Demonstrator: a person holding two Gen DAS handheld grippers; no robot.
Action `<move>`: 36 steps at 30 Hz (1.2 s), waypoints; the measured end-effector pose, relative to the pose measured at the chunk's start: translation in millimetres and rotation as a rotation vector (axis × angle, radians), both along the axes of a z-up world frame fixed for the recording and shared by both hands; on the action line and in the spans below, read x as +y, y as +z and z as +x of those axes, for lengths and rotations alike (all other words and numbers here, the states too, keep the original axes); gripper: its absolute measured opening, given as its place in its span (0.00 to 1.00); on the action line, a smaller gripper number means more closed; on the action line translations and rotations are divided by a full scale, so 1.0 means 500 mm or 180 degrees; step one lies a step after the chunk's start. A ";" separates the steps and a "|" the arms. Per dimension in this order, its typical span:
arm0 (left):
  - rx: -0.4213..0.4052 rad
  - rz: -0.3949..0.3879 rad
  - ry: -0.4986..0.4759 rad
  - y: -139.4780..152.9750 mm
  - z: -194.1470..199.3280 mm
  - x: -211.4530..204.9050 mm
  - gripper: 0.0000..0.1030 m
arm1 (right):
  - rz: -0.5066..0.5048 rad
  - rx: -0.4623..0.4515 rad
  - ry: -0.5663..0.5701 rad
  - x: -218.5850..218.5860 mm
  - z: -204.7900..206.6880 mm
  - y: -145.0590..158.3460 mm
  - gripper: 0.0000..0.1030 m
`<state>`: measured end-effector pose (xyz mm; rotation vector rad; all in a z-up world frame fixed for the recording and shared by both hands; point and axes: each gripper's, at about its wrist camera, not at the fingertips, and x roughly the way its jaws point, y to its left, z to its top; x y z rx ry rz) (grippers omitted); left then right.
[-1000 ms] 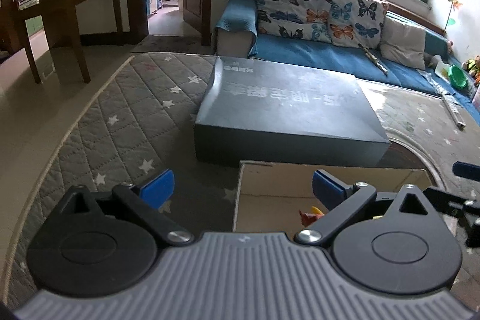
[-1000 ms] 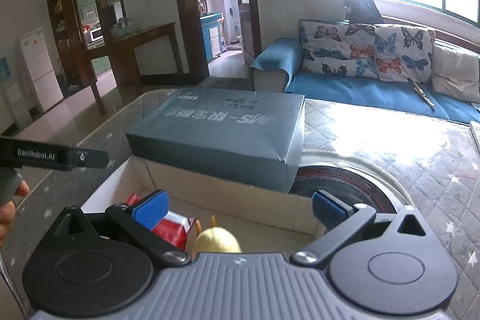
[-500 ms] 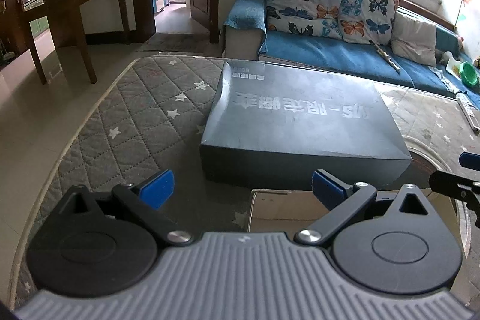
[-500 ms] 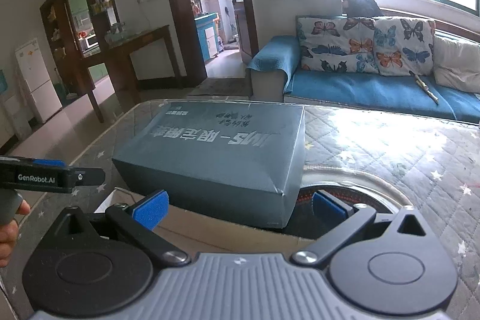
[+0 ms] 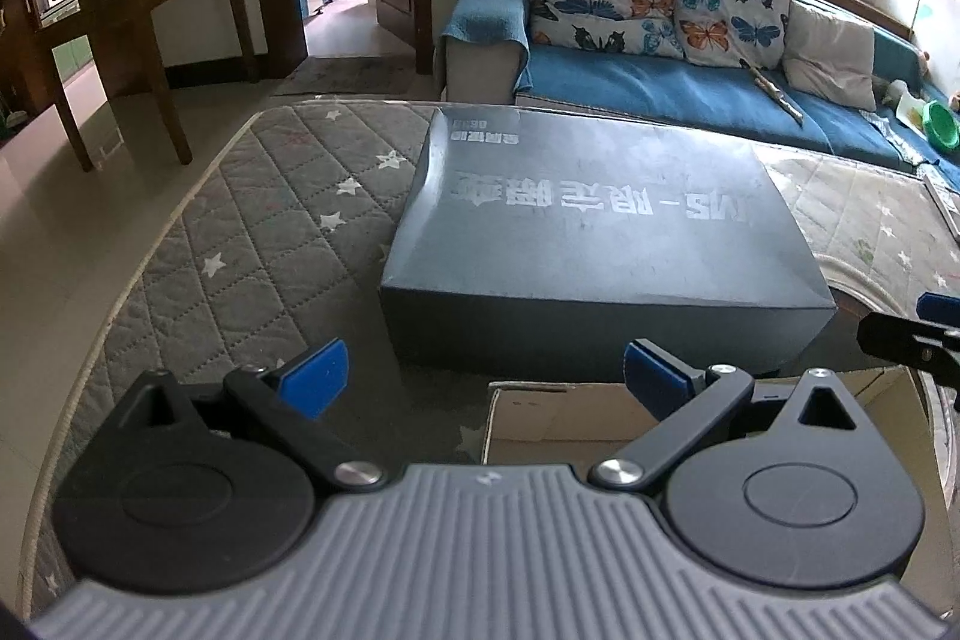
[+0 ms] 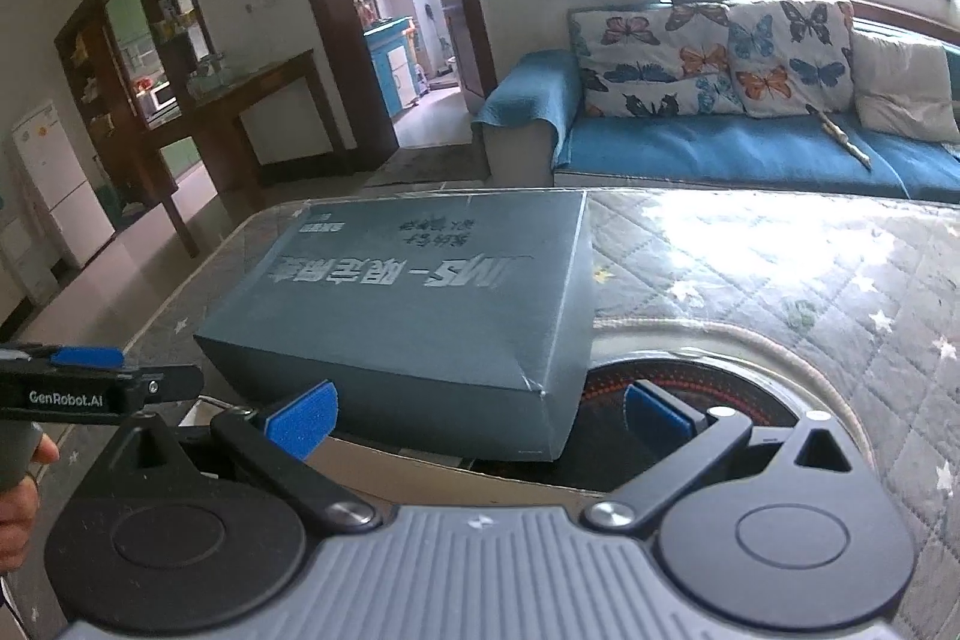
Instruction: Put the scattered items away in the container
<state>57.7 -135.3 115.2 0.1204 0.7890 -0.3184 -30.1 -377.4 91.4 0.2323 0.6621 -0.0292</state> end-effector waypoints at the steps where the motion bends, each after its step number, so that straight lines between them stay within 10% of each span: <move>1: -0.0012 0.0009 -0.0003 0.000 -0.003 0.000 0.97 | 0.0005 0.0003 -0.0002 -0.001 0.000 -0.001 1.00; 36: -0.0061 -0.0027 -0.0098 -0.021 -0.251 0.021 0.97 | -0.0123 0.0016 0.0091 0.108 -0.218 -0.015 1.00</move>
